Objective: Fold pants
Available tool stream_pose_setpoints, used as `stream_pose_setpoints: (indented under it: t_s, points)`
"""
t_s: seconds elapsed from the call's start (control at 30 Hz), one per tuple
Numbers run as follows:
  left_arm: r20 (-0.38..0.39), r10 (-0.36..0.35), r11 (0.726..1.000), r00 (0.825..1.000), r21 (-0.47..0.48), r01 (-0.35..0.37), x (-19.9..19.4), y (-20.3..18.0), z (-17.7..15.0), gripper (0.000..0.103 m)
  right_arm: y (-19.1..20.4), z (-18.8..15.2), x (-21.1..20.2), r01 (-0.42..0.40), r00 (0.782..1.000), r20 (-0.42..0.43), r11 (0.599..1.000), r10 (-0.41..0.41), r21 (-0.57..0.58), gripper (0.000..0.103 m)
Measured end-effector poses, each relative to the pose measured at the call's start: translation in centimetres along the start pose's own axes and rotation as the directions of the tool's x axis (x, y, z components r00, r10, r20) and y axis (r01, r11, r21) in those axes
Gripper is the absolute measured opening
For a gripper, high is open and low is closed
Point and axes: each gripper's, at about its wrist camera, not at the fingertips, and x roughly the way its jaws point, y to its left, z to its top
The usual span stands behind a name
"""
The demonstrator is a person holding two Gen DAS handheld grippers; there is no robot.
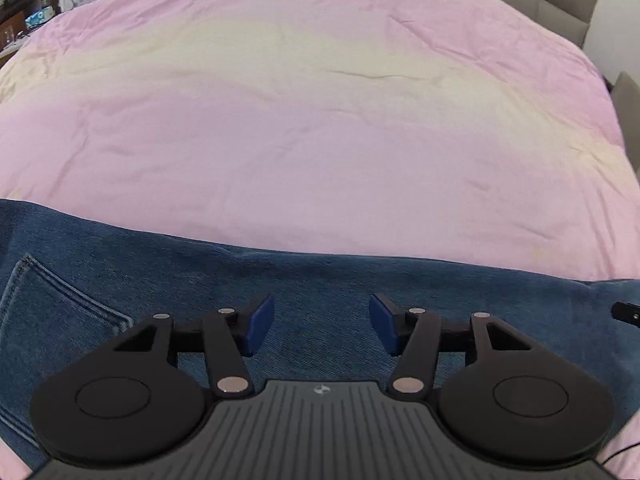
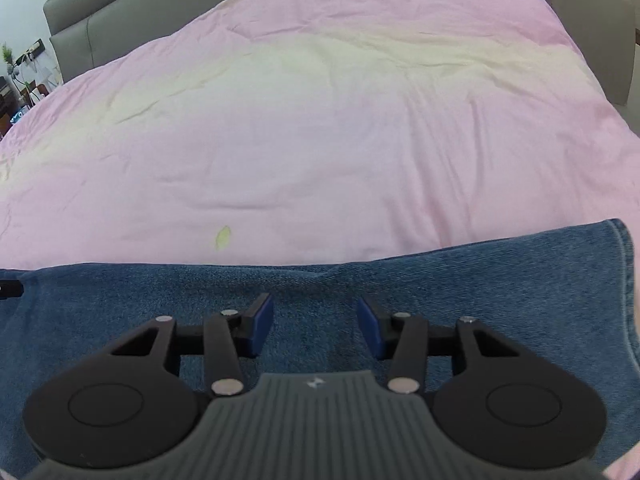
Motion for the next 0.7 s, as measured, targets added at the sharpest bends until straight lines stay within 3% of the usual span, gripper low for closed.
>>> stream_pose_setpoints:
  t_s: [0.13, 0.3, 0.53, 0.7]
  points:
    - [0.005, -0.104, 0.990, 0.995, 0.095, 0.103, -3.1, -4.8, -2.0, 0.064, -3.0, -0.5, -4.2, -0.007, 1.000, -0.007, 1.000, 0.007, -0.006, 0.044]
    - [-0.024, -0.237, 0.945, 0.971, 0.227, 0.236, -4.7, -12.6, -4.7, 0.061, -7.9, -2.2, -9.2, 0.008, 1.000, -0.008, 0.999, -0.008, 0.051, 0.044]
    - [-0.094, -0.303, 0.891, 0.948, 0.326, 0.316, -2.4, -20.1, -8.5, 0.047, -16.8, -5.7, -13.3, 0.048, 0.998, 0.016, 0.969, -0.053, 0.242, 0.044]
    - [-0.144, -0.294, 0.867, 0.945, 0.375, 0.327, -0.6, -22.8, -10.3, 0.041, -21.1, -8.2, -11.5, -0.005, 1.000, 0.000, 0.912, 0.006, 0.410, 0.044]
